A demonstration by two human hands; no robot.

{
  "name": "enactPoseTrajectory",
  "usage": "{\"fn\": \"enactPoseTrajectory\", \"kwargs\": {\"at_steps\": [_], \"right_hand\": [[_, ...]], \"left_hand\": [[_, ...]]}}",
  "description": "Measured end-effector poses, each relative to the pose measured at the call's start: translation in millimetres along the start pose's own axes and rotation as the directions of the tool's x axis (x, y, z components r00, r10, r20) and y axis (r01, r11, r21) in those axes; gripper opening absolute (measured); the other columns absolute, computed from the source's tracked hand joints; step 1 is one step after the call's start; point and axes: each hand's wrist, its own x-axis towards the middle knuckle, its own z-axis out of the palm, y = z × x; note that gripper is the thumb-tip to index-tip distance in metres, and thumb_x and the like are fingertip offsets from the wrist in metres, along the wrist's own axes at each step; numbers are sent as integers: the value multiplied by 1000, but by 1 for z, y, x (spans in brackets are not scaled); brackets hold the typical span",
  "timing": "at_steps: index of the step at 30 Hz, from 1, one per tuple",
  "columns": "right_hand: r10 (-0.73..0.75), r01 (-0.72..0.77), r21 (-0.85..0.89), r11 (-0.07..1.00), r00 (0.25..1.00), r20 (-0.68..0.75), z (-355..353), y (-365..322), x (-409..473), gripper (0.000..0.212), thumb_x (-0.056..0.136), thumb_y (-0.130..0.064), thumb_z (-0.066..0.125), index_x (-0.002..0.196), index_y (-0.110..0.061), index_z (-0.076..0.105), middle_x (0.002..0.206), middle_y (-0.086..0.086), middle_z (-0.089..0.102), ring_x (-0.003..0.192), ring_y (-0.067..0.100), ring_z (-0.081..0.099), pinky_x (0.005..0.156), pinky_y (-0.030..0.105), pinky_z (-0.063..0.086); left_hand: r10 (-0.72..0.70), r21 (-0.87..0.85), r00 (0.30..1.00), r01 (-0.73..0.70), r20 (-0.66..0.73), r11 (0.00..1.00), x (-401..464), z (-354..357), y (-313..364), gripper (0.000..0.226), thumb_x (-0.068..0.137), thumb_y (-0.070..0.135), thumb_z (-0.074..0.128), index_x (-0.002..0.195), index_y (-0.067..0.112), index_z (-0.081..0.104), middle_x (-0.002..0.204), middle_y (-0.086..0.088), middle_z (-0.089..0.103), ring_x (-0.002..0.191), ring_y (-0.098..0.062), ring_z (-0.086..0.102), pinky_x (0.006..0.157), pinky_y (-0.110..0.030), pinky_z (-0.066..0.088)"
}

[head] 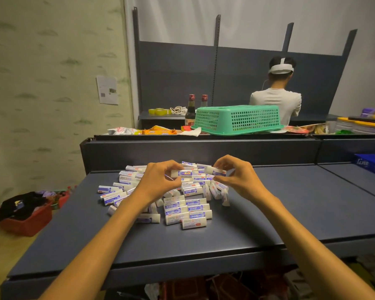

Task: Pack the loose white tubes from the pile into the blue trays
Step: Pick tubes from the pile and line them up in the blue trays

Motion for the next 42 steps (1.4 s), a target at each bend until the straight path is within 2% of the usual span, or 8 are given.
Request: {"fn": "enactPoseTrajectory", "kwargs": {"at_steps": [8, 13, 17, 22, 26, 32, 37, 42], "right_hand": [[61, -62, 100, 993, 998, 8, -4, 7, -9, 25, 80, -20, 77, 103, -26, 71, 104, -2, 64, 92, 13, 62, 74, 22, 51], [135, -133, 336, 932, 991, 18, -10, 0, -13, 44, 84, -5, 70, 122, -26, 60, 113, 6, 62, 95, 13, 67, 74, 16, 53], [219, -182, 463, 867, 975, -27, -8, -3, -12, 38, 80, 6, 70, 104, -18, 56, 106, 9, 68, 90, 20, 67, 73, 22, 53], [144, -153, 375, 914, 988, 51, -7, -6, -10, 26, 92, -10, 63, 115, -23, 66, 110, 0, 69, 96, 13, 67, 76, 23, 56], [133, -156, 314, 937, 987, 93, -8, -9, -12, 27, 93, -23, 62, 120, -22, 61, 100, 4, 69, 72, 17, 67, 61, 31, 58], [129, -166, 312, 936, 982, 138, -21, -2, -14, 25, 87, -1, 65, 106, -17, 68, 100, 8, 71, 72, 18, 69, 63, 31, 57], [127, -152, 272, 950, 986, 108, -53, 15, -25, 29, 82, 8, 64, 105, -10, 67, 94, 10, 72, 63, 19, 69, 64, 35, 59], [97, -101, 107, 989, 994, 46, -116, 50, -54, 21, 85, -8, 70, 105, -12, 62, 86, 6, 71, 66, 17, 70, 64, 28, 60]], "left_hand": [[15, 1, 1000, -15, -5, 1000, -6, 6, 4, 27, 79, 14, 75, 105, 20, 70, 99, 5, 72, 79, -7, 66, 71, -17, 56], [21, 19, 1000, -20, -14, 1000, -10, 2, 13, 26, 80, 14, 75, 105, 19, 70, 99, 4, 72, 78, -6, 66, 70, -13, 55], [22, 28, 1000, -22, -13, 999, -10, -5, 17, 27, 80, 16, 75, 106, 18, 70, 100, 4, 71, 80, -9, 66, 71, -12, 54], [21, 24, 1000, -20, -19, 1000, -8, -10, 21, 28, 79, 12, 75, 106, 17, 70, 97, 5, 69, 76, -2, 63, 67, -3, 48], [24, 26, 1000, -23, -16, 999, -6, -8, 22, 28, 80, 14, 74, 106, 19, 69, 95, 8, 68, 78, -5, 65, 70, -9, 52], [34, 48, 999, -34, -4, 998, 2, 2, 27, 26, 80, 16, 74, 105, 20, 68, 97, 8, 69, 79, -13, 67, 73, -28, 59], [64, 36, 998, -64, 6, 997, 18, 29, 53, 25, 78, 14, 74, 102, 19, 70, 91, 9, 71, 74, -11, 67, 71, -25, 58], [119, 12, 993, -119, 1, 993, 40, 86, 100, 26, 73, 9, 75, 97, 17, 72, 82, 7, 72, 69, -3, 65, 66, -12, 51]]}}
